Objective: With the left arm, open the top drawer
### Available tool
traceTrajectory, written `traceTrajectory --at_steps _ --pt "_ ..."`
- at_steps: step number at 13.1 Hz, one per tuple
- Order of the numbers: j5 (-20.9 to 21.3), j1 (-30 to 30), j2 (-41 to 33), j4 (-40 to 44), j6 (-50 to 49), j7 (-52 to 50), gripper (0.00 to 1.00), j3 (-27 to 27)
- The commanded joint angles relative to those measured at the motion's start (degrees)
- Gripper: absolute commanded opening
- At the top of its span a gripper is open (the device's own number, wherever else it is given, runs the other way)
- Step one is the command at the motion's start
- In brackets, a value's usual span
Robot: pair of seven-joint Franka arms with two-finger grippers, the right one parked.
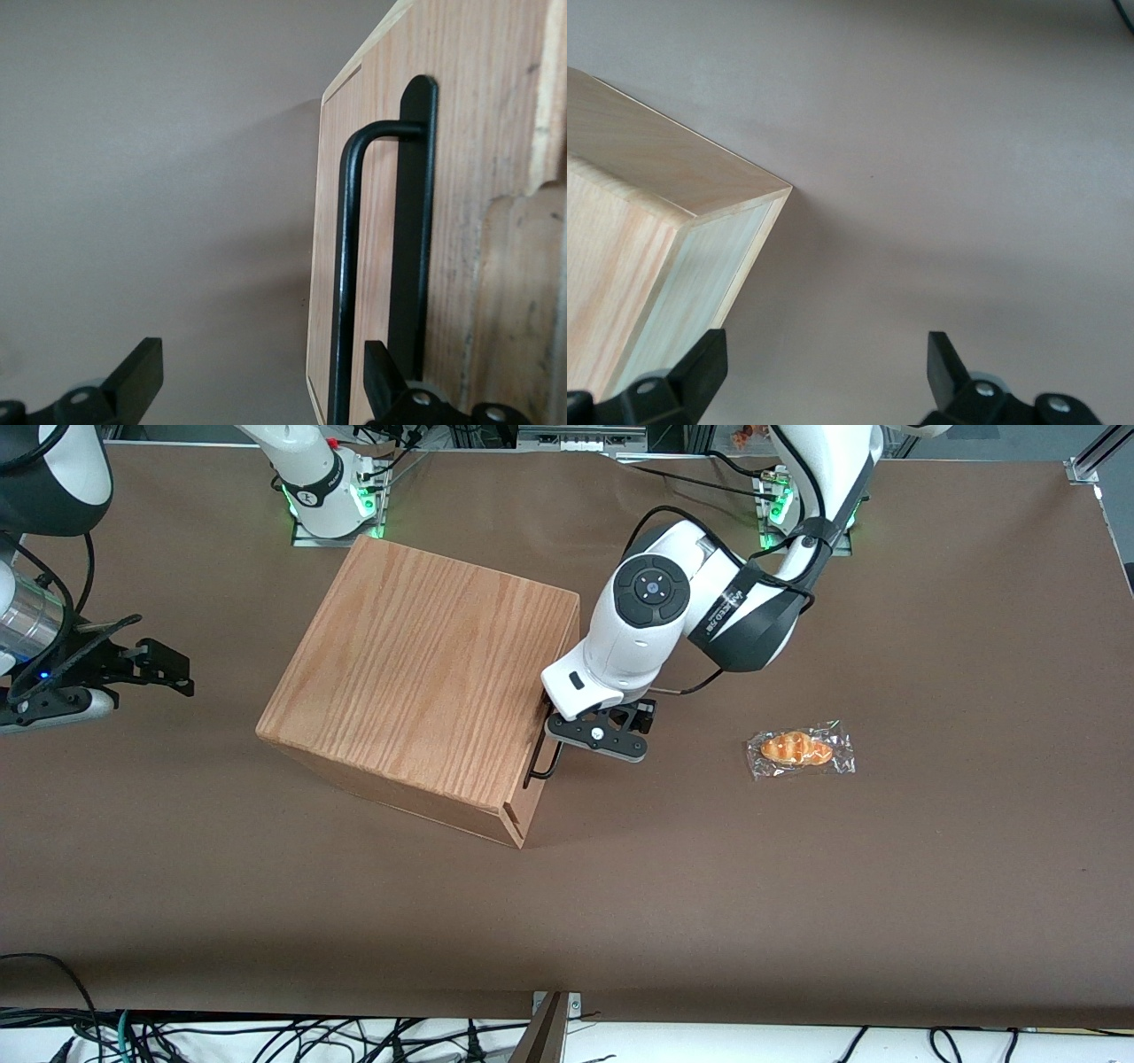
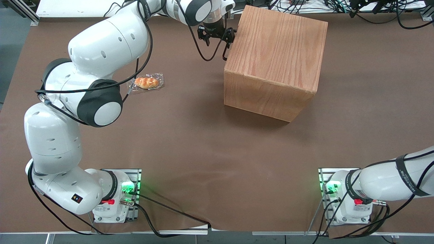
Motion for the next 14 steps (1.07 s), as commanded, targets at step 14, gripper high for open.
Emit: traceTrajectory --at_steps 14 --pt "1.98 0.72 1.56 1.77 -0.48 0.03 1.0 0.09"
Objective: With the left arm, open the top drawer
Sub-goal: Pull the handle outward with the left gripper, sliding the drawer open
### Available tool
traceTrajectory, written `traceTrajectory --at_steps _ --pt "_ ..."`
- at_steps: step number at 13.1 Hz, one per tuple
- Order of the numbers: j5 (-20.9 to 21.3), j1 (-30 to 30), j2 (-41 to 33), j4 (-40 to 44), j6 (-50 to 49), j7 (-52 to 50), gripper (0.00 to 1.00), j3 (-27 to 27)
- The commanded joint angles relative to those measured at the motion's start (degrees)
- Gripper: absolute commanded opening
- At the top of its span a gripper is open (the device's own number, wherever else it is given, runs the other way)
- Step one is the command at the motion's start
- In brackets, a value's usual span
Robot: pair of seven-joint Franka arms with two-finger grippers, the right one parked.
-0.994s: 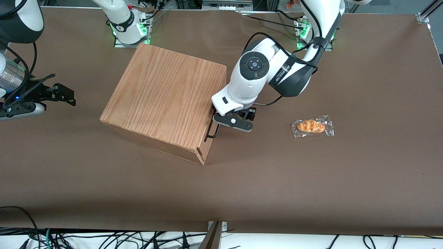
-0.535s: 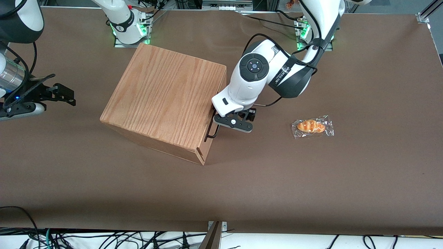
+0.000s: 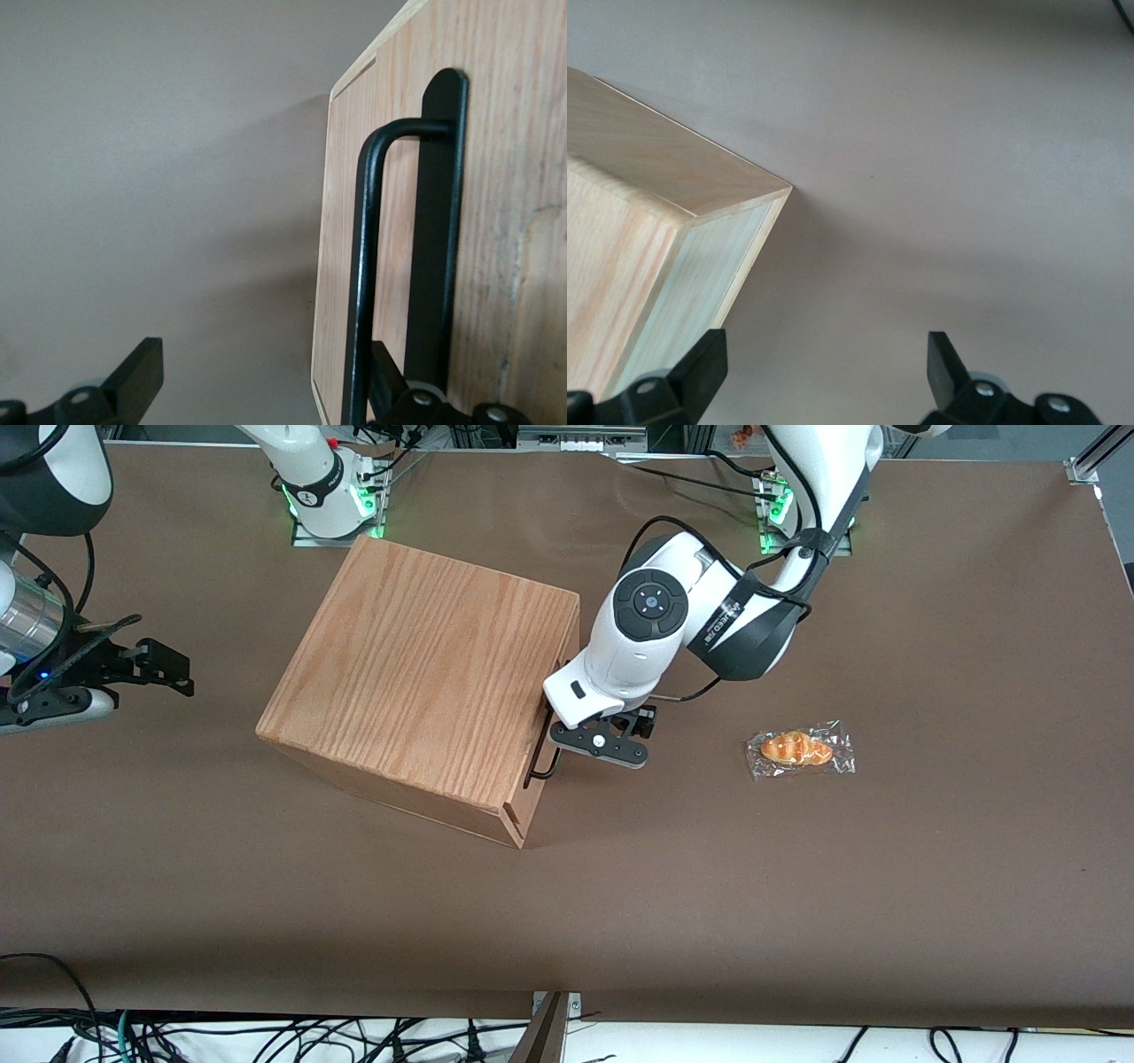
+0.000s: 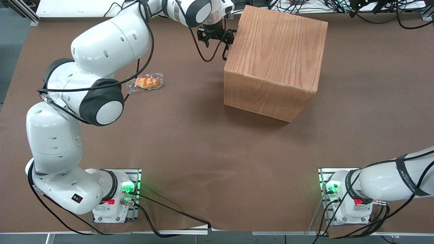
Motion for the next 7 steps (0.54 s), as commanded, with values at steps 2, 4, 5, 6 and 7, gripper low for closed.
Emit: traceTrajectory --at_steps 2,4,5,6,7 --pt "1.79 1.52 0.28 1.67 -0.74 1.35 1.0 0.07" --pt "1.7 3.02 0.19 1.67 -0.92 3.36 1.0 -0.02" --pt "1.61 3.55 0.19 1.5 -1.1 4.51 1.0 -0.02" --pt "1.7 4.07 -0.42 0.8 -1.1 5.39 1.0 -0.02" --pt "1.7 4.6 -0.51 0.62 -1.1 6.27 1.0 -0.02"
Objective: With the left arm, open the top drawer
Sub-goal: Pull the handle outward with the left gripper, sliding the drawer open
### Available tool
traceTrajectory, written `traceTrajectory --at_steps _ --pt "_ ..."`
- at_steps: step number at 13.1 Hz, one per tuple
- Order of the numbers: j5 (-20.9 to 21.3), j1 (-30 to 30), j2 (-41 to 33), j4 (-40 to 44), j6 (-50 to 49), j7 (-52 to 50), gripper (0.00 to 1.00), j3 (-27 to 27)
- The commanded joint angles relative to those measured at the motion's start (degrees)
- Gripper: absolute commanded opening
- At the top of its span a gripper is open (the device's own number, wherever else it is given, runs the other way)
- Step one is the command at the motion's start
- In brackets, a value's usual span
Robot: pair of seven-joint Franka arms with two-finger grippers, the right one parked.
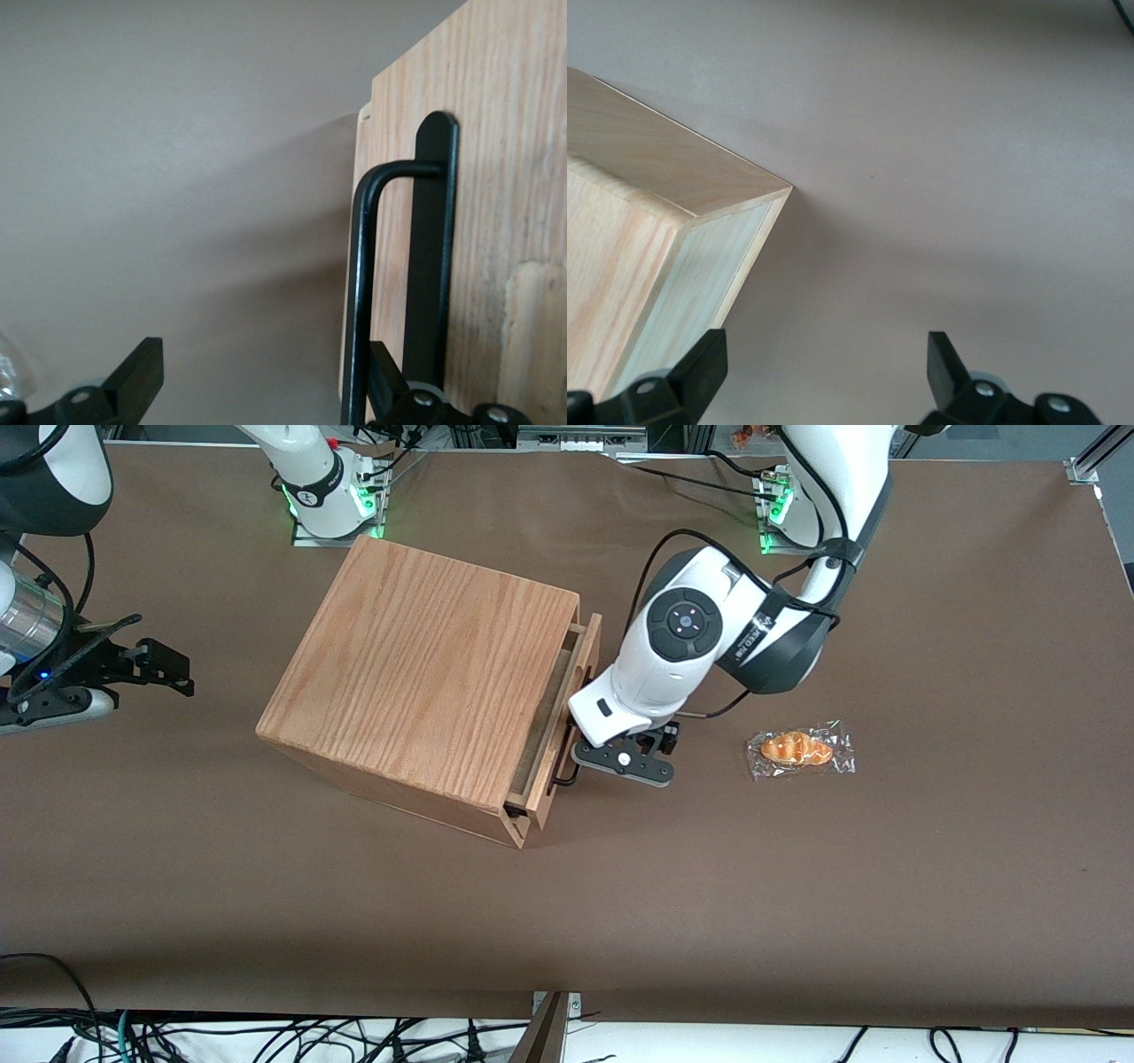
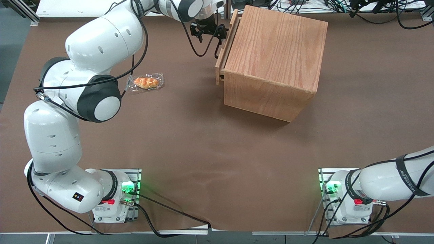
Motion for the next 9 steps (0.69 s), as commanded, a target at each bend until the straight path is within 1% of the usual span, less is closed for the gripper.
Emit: traceTrajectory --at_steps 1,9 --pt "1.7 1.8 -0.51 -0.13 -0.94 3.67 1.0 -0.18" --pt "1.87 6.1 -0.42 -2.5 -1.12 4.21 1.0 -0.01"
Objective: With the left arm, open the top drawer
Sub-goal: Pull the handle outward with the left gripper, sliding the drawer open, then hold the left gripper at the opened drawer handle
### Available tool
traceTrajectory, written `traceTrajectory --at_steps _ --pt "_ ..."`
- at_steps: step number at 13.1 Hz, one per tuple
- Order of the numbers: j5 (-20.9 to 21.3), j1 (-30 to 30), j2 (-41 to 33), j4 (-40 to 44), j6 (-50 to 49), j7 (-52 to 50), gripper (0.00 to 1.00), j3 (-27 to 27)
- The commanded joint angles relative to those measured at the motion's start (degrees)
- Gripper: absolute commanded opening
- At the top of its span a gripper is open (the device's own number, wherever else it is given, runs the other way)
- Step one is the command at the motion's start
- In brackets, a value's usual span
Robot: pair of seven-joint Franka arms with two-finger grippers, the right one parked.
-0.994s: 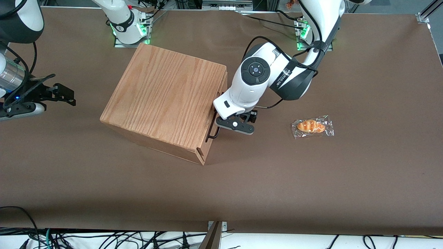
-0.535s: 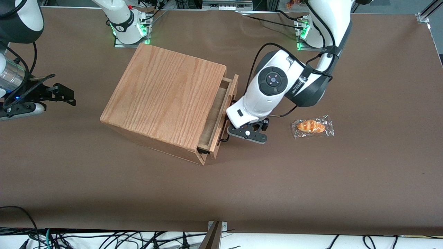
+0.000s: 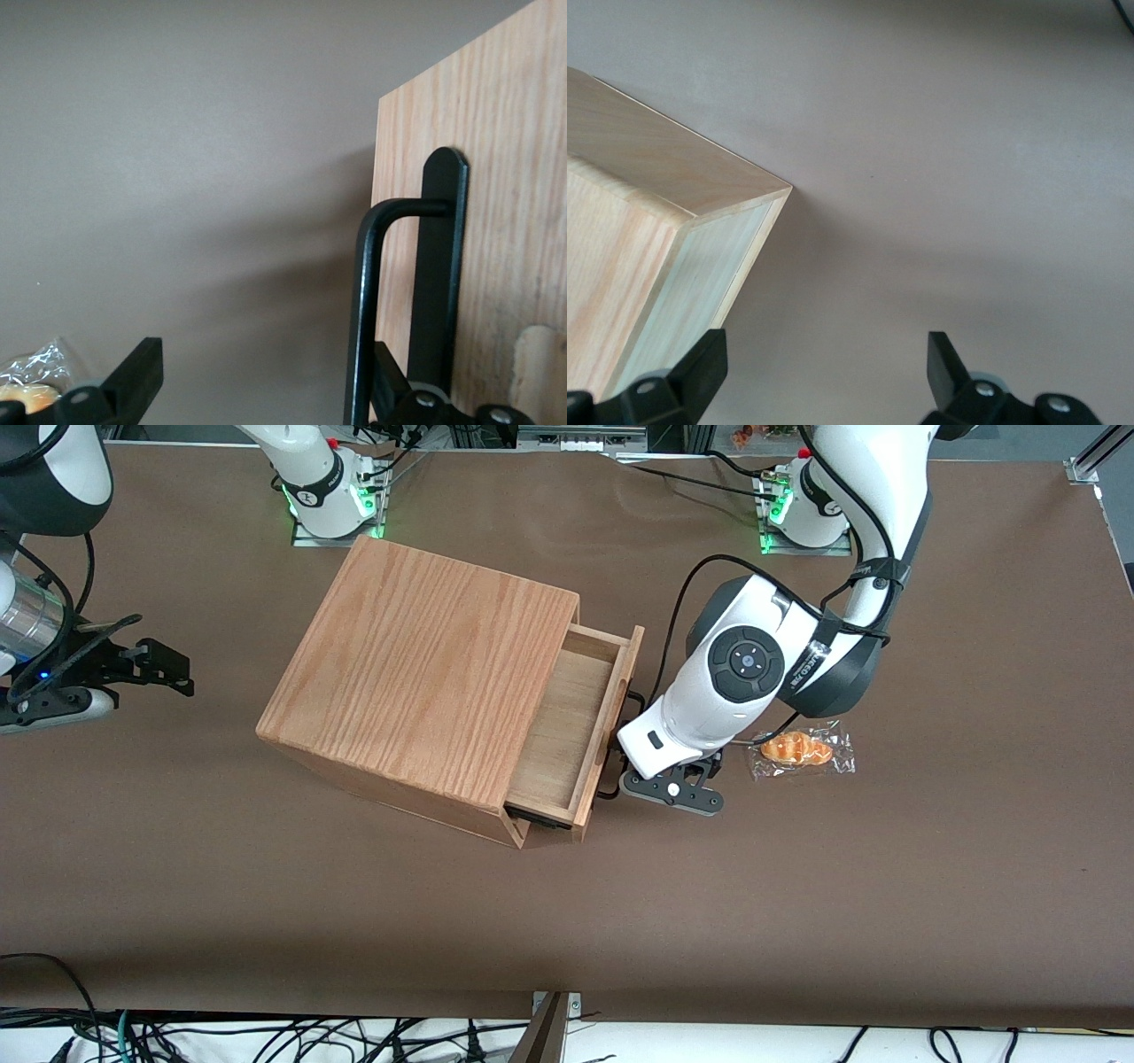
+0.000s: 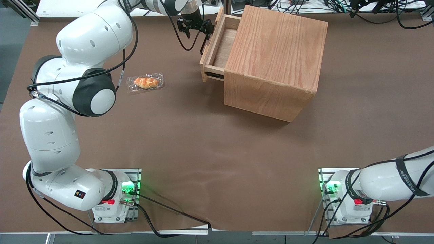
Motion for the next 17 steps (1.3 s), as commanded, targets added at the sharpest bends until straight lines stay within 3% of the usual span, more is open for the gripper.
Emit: traceTrajectory --at_steps 1,17 --pt "1.87 1.99 -0.65 -1.98 -0.86 0.94 1.0 -0.02" --pt "1.87 4.37 -1.17 -2.42 -4.64 5.95 1.0 -0.11"
